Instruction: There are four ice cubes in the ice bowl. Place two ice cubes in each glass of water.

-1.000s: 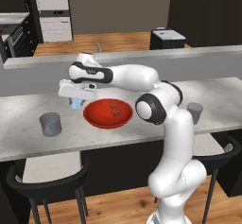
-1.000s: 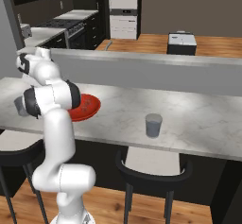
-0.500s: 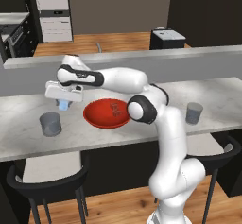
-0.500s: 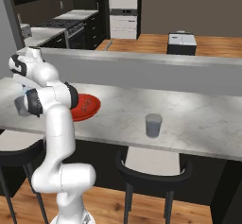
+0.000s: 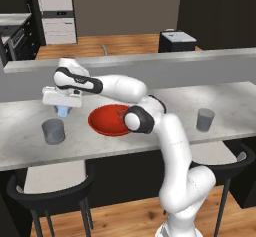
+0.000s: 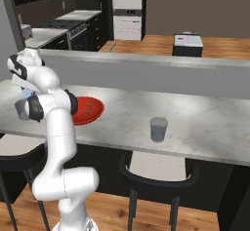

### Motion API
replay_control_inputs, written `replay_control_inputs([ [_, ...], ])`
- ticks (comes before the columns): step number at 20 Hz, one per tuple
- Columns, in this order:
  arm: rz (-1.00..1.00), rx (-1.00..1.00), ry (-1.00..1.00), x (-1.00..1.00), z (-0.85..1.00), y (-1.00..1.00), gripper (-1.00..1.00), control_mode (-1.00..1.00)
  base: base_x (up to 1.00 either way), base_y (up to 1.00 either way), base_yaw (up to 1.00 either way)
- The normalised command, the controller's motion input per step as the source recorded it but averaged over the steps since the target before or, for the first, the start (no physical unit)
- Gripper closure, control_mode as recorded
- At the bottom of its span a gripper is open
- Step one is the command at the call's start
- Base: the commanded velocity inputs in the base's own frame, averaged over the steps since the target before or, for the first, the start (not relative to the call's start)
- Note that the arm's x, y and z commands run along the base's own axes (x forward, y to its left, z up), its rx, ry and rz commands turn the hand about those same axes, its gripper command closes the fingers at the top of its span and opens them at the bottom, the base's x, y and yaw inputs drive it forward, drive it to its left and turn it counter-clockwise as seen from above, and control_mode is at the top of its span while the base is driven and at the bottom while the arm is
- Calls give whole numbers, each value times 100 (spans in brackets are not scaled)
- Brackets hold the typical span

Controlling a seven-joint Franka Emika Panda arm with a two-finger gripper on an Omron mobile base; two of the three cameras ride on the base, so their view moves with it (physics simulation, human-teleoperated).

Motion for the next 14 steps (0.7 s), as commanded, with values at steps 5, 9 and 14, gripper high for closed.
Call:
replay_control_inputs([
  [5,0,-7,11,5,0,4,100,-100,0,0,0],
  [9,0,-7,8,11,0,24,100,-100,0,0,0],
  [14,0,-12,4,11,0,25,100,-100,0,0,0],
])
